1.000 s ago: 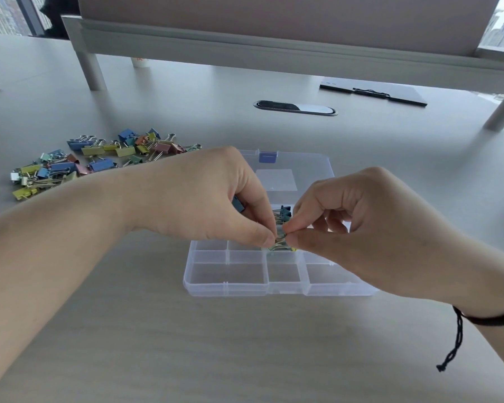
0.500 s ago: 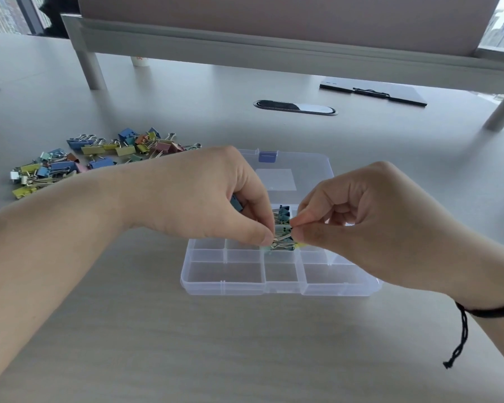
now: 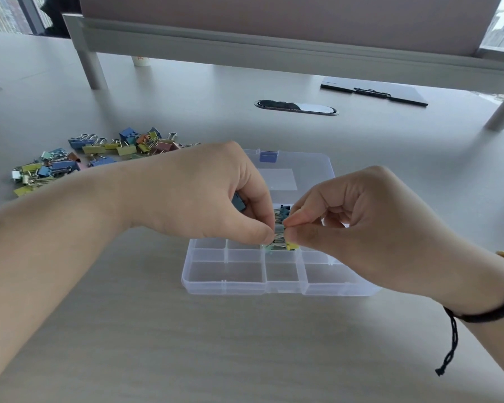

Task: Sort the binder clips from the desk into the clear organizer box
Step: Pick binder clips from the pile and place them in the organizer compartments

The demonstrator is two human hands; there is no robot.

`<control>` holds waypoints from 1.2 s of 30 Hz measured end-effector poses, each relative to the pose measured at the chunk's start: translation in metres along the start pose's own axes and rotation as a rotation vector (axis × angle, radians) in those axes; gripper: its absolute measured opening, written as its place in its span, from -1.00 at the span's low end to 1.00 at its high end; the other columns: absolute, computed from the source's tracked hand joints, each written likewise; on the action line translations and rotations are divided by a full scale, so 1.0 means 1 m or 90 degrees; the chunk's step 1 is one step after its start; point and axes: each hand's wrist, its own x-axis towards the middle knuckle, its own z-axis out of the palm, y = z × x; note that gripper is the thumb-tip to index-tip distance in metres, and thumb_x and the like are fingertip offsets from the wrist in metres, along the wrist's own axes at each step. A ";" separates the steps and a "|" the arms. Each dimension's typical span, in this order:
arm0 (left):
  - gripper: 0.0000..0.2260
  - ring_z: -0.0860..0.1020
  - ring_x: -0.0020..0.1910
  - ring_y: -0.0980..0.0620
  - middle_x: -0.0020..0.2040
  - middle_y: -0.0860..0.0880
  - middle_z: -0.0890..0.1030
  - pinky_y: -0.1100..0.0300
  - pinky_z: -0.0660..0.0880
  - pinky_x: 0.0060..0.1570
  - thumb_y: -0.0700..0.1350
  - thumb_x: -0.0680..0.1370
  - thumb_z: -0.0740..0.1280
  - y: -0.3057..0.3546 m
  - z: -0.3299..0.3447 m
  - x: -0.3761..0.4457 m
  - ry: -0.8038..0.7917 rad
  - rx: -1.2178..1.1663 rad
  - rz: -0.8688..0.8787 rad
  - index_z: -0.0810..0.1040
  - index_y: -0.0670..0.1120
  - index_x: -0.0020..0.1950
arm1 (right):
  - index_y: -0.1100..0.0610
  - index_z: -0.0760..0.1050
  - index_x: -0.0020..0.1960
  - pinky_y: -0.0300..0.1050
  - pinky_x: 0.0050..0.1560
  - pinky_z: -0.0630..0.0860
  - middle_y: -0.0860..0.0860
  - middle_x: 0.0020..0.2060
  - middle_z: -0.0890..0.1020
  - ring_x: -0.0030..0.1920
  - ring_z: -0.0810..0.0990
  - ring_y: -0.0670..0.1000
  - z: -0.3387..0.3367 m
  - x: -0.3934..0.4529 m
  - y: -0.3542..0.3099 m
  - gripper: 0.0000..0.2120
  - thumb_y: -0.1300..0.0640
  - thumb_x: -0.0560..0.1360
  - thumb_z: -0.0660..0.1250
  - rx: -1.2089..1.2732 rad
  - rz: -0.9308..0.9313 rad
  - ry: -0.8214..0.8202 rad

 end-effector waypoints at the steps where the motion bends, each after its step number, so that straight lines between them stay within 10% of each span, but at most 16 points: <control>1: -0.92 0.54 -0.39 0.19 -0.36 0.15 0.64 0.45 0.41 -0.37 0.09 0.38 0.46 0.000 0.001 0.000 -0.002 0.001 -0.002 0.69 0.12 -0.26 | -0.16 0.69 -0.23 0.06 -0.33 0.56 -0.05 -0.25 0.71 -0.37 0.51 0.21 0.001 0.000 0.000 -0.91 -0.11 0.29 0.44 -0.002 0.001 -0.003; 12: -0.93 0.56 -0.38 0.22 -0.34 0.16 0.65 0.47 0.44 -0.35 0.06 0.42 0.46 0.001 0.005 0.001 0.006 -0.004 -0.015 0.69 0.11 -0.24 | -0.18 0.65 -0.23 -0.02 -0.40 0.44 0.11 -0.29 0.66 -0.36 0.46 0.16 -0.007 0.000 0.001 -0.92 -0.12 0.29 0.45 -0.057 0.006 -0.039; 20: -0.96 0.55 -0.39 0.23 -0.33 0.14 0.65 0.49 0.43 -0.35 0.03 0.40 0.47 0.001 0.008 0.002 0.011 -0.002 0.009 0.68 0.10 -0.25 | -0.21 0.66 -0.19 -0.35 -0.33 0.38 -0.26 -0.40 0.54 -0.37 0.43 -0.12 -0.009 -0.003 0.001 -0.90 -0.01 0.34 0.48 -0.094 -0.050 -0.051; 36: -0.94 0.45 -0.47 0.17 -0.31 0.06 0.65 0.37 0.41 -0.39 0.02 0.41 0.48 -0.002 0.007 0.003 -0.050 -0.044 0.000 0.65 0.10 -0.17 | -0.22 0.65 -0.22 -0.38 -0.33 0.40 -0.25 -0.35 0.57 -0.32 0.48 -0.13 -0.010 -0.002 0.001 -0.89 0.00 0.40 0.48 -0.090 -0.047 -0.073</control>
